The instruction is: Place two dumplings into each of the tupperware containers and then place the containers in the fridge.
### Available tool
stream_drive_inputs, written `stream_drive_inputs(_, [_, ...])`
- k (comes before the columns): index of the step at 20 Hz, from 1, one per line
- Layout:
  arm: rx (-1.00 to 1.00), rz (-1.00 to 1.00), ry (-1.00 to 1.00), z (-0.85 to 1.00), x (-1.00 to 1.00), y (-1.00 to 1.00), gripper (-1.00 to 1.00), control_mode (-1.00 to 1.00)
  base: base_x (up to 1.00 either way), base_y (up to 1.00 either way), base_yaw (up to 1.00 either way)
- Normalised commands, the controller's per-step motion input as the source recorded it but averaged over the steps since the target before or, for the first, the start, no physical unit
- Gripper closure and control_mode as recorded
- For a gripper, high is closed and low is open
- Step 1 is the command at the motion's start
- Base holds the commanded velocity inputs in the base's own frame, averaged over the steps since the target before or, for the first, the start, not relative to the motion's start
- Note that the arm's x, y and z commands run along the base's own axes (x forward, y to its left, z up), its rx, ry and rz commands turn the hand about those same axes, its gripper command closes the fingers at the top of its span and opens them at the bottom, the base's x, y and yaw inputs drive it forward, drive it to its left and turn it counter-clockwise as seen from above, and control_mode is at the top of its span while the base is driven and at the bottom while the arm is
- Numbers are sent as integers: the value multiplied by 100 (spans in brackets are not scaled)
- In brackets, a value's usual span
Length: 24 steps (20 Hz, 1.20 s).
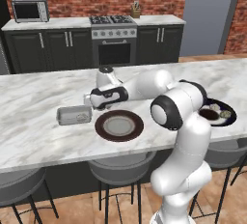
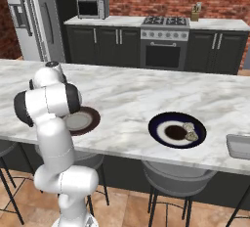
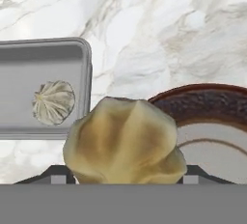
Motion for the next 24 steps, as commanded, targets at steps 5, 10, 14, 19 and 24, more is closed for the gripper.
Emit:
stream_drive_inputs(5, [0,4,0,-8,31,90,100,-100,0,0,0])
stream_drive_inputs(10, [0,2,2,-6,27,72,100,-100,0,0,0])
stream_drive_inputs(14, [0,0,0,-9,26,46,100,-100,0,0,0])
stream_drive_inputs(19, [0,0,0,-32,25,24,100,-100,0,0,0])
stream_drive_inputs(24, [0,0,1,-28,12,13,100,-100,0,0,0])
